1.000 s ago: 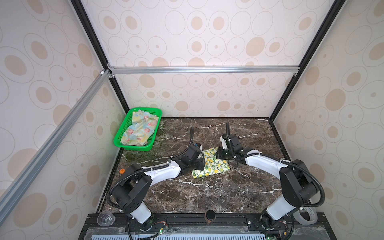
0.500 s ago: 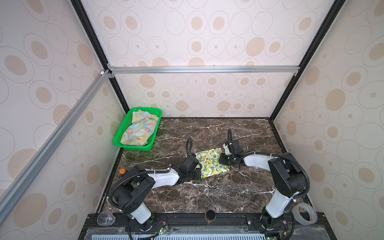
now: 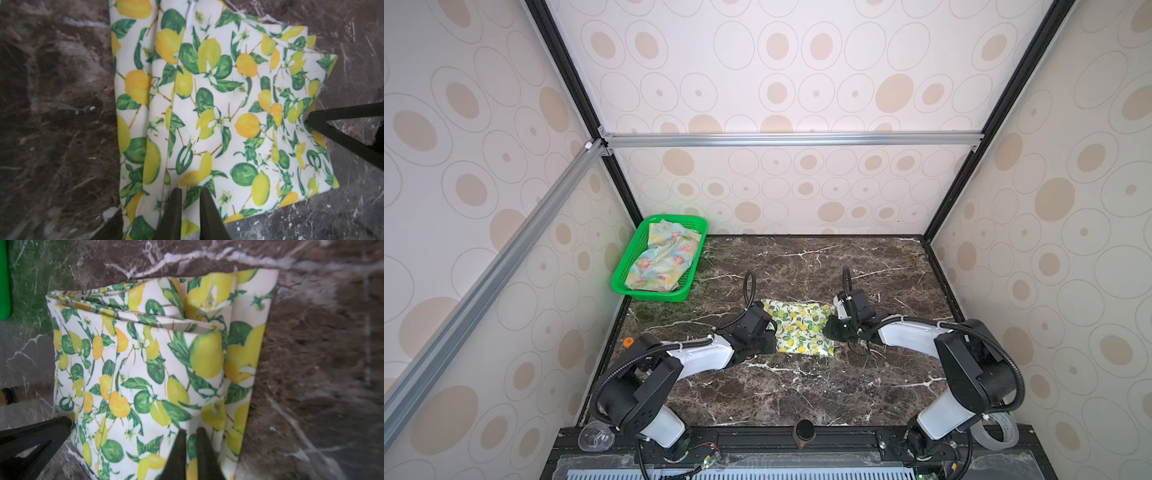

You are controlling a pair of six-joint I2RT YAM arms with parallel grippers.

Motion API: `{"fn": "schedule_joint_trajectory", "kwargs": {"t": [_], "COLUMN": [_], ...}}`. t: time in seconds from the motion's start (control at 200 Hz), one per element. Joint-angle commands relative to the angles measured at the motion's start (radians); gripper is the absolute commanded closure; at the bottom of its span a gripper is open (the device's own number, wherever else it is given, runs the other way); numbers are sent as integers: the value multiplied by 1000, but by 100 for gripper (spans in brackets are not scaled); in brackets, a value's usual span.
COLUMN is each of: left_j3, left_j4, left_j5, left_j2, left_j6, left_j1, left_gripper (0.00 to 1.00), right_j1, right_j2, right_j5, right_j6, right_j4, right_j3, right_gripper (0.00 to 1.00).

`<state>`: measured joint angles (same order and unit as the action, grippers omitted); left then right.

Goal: Fold and stack the skirts

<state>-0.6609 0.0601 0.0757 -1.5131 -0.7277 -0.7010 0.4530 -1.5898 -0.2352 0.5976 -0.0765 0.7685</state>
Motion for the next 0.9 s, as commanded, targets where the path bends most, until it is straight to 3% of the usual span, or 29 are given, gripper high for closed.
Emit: {"fn": "schedule_joint_trajectory", "kwargs": {"t": [0.0, 0.085, 0.31, 0.67, 0.895], "left_j3": [13, 30, 48, 50, 45], "left_j4": [4, 33, 75, 96, 139], "left_j5": [-6, -11, -10, -1, 20], "left_j2": [70, 114, 136, 95, -4], "left_j6": [57, 59, 62, 58, 69], "left_j1": [-9, -9, -8, -9, -9], "left_gripper": [80, 79, 78, 78, 80], "right_j1": [-25, -33, -37, -37, -36], "right_j2": [79, 102, 71, -21, -41], "right_j5": [-23, -30, -54, -55, -36], "right_j6": [-44, -64, -55, -36, -23], "right_j4": [-118, -162, -138, -70, -47], "right_j3": [31, 24, -19, -26, -35], "right_gripper": [53, 47, 47, 52, 58]}}
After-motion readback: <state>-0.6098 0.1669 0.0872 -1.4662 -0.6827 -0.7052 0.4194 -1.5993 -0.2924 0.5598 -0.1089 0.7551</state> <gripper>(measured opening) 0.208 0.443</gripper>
